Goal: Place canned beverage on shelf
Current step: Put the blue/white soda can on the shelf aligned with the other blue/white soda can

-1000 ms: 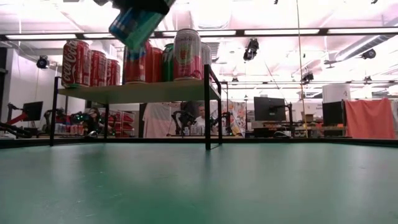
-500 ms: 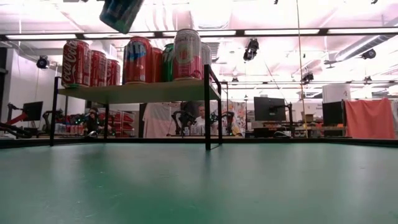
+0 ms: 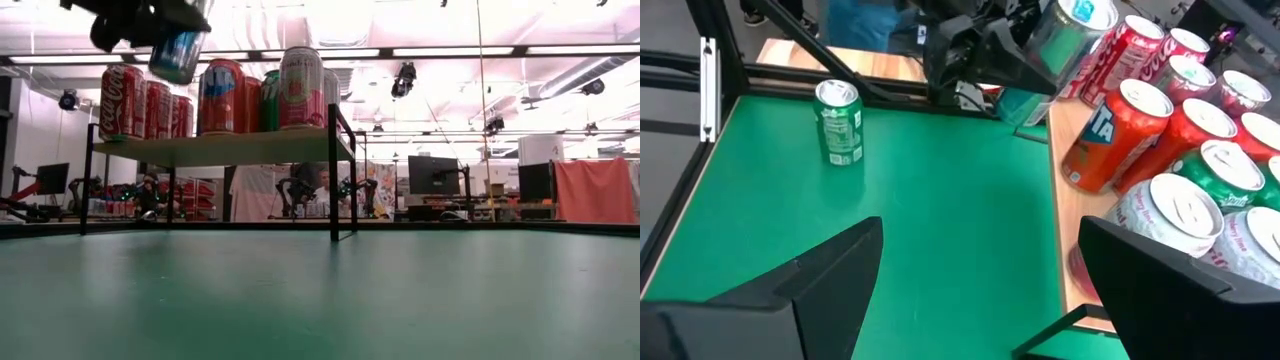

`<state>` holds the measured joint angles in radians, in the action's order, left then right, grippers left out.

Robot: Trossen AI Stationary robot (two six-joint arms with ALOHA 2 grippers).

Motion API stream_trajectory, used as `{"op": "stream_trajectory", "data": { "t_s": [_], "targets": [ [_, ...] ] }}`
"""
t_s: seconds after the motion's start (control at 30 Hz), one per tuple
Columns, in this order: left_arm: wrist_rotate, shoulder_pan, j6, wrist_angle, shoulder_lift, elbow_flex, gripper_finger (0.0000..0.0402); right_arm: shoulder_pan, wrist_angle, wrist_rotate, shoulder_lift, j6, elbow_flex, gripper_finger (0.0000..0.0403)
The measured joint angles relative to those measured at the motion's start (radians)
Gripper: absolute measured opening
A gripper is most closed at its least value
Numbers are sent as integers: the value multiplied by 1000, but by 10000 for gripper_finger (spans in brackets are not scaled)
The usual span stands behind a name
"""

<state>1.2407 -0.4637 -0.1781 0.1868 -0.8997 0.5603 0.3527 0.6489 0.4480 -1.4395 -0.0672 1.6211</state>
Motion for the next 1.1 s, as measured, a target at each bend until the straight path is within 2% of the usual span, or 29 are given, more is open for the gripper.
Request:
{"op": "stream_trajectory", "data": {
  "t_s": [0.37,0.5,0.73,1.1],
  "targets": [
    [147,1,93,-8,65,-26,207,0,-4,26,0,-4,-3,328],
    [149,24,79,-14,102,-41,207,0,-4,26,0,-3,-4,328],
    [137,102,-76,-16,131,-106,207,0,-52,26,0,15,-19,328],
    [138,183,-115,35,126,-154,207,0,-58,26,-1,17,-21,328]
  ]
}}
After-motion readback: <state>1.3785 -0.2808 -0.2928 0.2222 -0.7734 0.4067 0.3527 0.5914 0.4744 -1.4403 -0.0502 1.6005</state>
